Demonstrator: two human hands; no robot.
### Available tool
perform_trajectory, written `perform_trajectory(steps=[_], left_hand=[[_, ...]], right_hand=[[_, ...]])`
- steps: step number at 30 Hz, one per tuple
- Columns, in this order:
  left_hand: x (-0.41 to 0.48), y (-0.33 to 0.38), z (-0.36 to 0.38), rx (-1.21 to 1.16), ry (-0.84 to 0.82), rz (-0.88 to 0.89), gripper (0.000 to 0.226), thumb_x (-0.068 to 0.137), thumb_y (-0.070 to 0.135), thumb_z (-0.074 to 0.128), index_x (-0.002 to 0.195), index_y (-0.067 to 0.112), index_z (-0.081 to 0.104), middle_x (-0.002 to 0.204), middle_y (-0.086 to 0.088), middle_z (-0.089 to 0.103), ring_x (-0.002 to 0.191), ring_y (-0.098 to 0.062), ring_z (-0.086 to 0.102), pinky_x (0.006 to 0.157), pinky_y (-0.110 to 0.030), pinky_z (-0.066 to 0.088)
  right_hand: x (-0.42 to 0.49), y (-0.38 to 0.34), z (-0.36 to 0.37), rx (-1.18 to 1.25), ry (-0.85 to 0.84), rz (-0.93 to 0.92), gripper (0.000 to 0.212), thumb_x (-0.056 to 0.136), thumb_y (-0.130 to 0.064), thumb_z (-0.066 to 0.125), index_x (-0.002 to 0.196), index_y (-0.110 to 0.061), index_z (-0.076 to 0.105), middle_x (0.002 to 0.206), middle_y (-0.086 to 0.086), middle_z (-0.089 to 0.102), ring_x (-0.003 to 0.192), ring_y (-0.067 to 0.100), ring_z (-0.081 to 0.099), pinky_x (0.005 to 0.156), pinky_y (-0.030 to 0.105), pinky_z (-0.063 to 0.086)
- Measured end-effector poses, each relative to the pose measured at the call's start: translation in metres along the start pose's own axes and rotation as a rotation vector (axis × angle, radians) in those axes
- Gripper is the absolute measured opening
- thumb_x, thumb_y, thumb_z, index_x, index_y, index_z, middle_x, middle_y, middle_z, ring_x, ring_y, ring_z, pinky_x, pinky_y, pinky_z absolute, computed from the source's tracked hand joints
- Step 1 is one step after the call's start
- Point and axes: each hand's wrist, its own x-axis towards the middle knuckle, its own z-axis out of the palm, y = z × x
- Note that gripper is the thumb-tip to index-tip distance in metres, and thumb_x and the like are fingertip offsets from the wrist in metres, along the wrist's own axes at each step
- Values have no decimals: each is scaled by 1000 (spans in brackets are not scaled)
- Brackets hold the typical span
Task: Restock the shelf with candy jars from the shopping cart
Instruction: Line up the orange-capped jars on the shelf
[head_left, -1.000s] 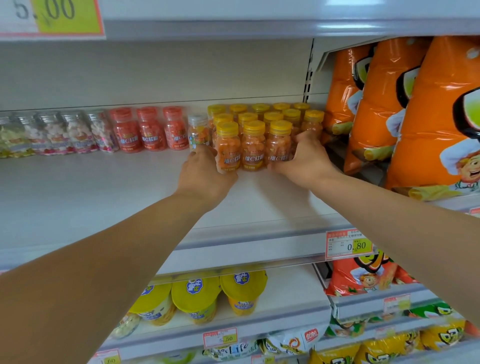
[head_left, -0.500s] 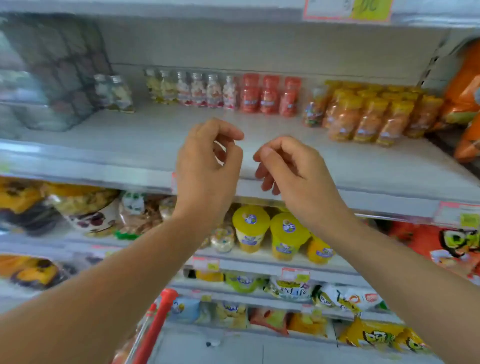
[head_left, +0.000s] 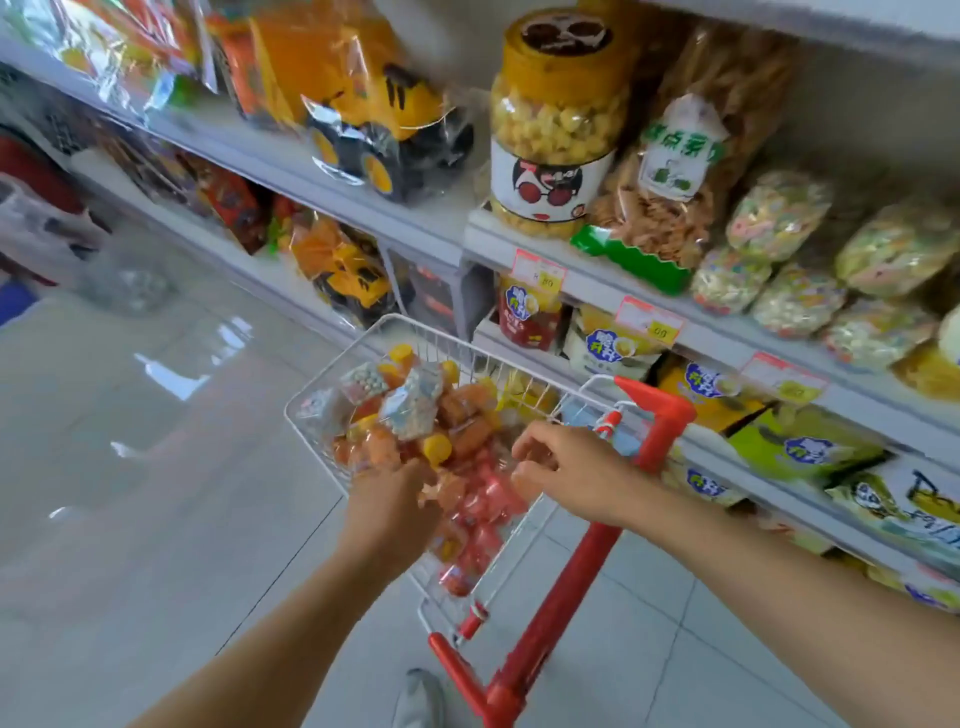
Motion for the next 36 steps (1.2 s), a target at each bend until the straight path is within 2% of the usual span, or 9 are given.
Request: perform_trajectory(steps=[4, 7, 13, 18, 24, 26, 28, 31, 36], left_hand=[[2, -36, 20, 218, -14, -4, 48, 92, 32, 53, 139, 31, 41, 144, 2, 42, 133, -23, 34, 107, -37, 31], [7, -52, 29, 229, 21, -4, 52, 93, 34, 51, 142, 32, 35, 148, 3, 40, 137, -22, 30, 110, -36, 24], [9, -70, 31, 82, -12, 6, 40, 95, 24, 47, 135, 28, 47, 135, 2, 56, 129, -23, 39, 103, -32, 27], [11, -75, 30, -97, -3, -98, 37, 100, 41, 37, 122, 21, 59, 121, -1, 63, 119, -23, 45, 97, -36, 35], [15, -63, 22, -777, 120, -215, 28, 95, 42, 52, 98, 18, 66, 87, 6, 67, 83, -14, 62, 72, -27, 49], [17, -66, 20, -852, 182, -271, 26, 95, 42, 52, 101, 19, 63, 93, 2, 68, 87, -15, 63, 78, -34, 52], [19, -70, 19, -903, 215, -302, 20, 95, 40, 53, 101, 22, 60, 97, 2, 67, 87, -12, 63, 72, -29, 51], [20, -76, 18, -998, 198, -313, 21, 94, 37, 55, 107, 22, 58, 99, 2, 68, 87, -12, 65, 65, -22, 48], [24, -83, 18, -1010, 194, -321, 24, 91, 45, 57, 106, 26, 59, 101, 0, 69, 91, -18, 67, 80, -36, 55]], right_hand=[[36, -8, 51, -200, -238, 58, 37, 93, -33, 56, 127, -17, 52, 117, 3, 58, 105, 18, 54, 87, 30, 44], [51, -18, 92, -193, -289, 53, 44, 90, -47, 59, 122, -18, 51, 110, 0, 61, 107, 24, 58, 81, 34, 46], [60, -20, 147, -375, -85, 147, 66, 79, -48, 72, 127, -18, 38, 110, 6, 67, 102, 29, 63, 69, 30, 38], [62, -8, 140, -52, -97, 112, 53, 78, -45, 74, 115, -20, 46, 106, -1, 66, 95, 20, 63, 79, 38, 52], [62, -19, 111, 316, -95, -24, 30, 86, -38, 68, 110, -24, 57, 98, -11, 66, 87, 6, 64, 78, 31, 56], [71, -20, 108, 225, 44, -16, 23, 90, -38, 62, 104, -20, 59, 96, -7, 64, 86, 8, 62, 78, 31, 54], [82, -17, 113, 35, 119, 73, 30, 90, -40, 61, 109, -18, 53, 105, -1, 60, 94, 18, 59, 83, 39, 52], [95, -16, 128, -265, 33, 223, 50, 90, -51, 57, 121, -13, 46, 123, 8, 58, 116, 30, 51, 95, 42, 42], [102, -16, 142, -456, -24, 282, 52, 91, -58, 49, 119, -14, 52, 127, 7, 57, 124, 29, 45, 102, 42, 29]])
